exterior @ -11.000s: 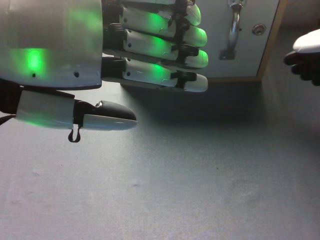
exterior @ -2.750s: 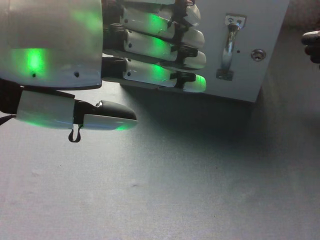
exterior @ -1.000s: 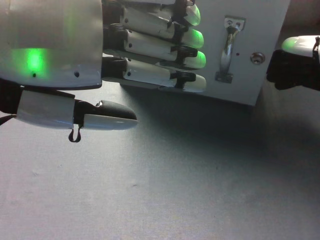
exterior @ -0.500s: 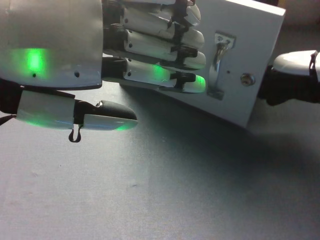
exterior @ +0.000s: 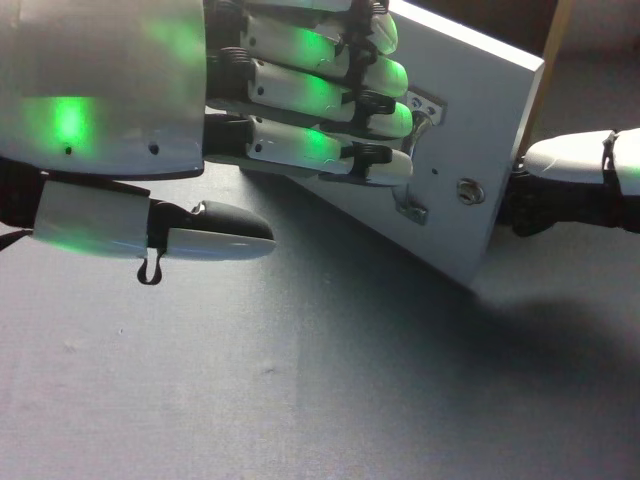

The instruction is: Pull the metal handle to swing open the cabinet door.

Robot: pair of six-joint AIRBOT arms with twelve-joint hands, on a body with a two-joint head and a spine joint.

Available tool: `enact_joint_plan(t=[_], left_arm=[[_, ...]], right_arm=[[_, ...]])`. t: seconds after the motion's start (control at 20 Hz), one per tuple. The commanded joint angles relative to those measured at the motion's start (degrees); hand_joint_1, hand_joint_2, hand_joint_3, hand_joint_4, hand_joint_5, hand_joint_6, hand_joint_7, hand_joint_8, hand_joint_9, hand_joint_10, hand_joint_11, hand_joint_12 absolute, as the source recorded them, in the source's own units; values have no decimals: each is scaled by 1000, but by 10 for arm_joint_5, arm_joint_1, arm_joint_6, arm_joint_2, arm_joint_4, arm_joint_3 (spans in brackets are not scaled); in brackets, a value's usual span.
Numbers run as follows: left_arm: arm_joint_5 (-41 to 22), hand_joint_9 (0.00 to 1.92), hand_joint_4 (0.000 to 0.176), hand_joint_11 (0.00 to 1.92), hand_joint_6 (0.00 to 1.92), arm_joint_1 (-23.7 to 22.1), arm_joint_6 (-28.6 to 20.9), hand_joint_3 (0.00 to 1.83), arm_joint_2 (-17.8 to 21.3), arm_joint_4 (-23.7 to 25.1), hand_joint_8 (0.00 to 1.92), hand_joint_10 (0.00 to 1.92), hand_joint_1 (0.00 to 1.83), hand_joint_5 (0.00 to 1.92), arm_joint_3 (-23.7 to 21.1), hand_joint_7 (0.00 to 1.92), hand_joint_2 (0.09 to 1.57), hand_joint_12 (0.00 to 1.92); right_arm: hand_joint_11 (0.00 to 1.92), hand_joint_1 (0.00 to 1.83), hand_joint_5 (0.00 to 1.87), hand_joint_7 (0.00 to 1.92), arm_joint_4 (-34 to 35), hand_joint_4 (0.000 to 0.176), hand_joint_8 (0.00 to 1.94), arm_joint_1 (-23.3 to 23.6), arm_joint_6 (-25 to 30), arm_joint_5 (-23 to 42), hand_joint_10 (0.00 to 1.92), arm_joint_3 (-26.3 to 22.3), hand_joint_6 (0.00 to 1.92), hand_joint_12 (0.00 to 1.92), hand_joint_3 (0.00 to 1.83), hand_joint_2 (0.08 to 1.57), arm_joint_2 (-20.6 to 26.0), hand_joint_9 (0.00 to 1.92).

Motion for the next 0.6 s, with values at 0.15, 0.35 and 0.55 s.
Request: enact_joint_plan(t=[0.15, 0.35, 0.55], left_arm=[[-14, 424, 0, 63, 4, -5, 5, 41, 4, -56, 3, 2, 0, 457, 0, 456, 1571, 791], [-14, 424, 0, 66, 3, -5, 5, 39, 4, -56, 2, 2, 0, 456, 0, 456, 1571, 791], [-14, 417, 0, 62, 1, -5, 5, 50, 4, -56, 1, 0, 0, 443, 0, 446, 1571, 790]], right_arm=[[0, 23, 381, 385, 4, 0, 2, 6, 7, 72, 2, -11, 3, 919, 74, 1571, -1, 355], [0, 23, 384, 392, -11, 0, 4, 7, 7, 85, 5, -21, 4, 923, 75, 1571, -8, 363], [0, 17, 374, 383, -35, 0, 0, 7, 7, 101, 1, -31, 0, 920, 74, 1571, -11, 355]])
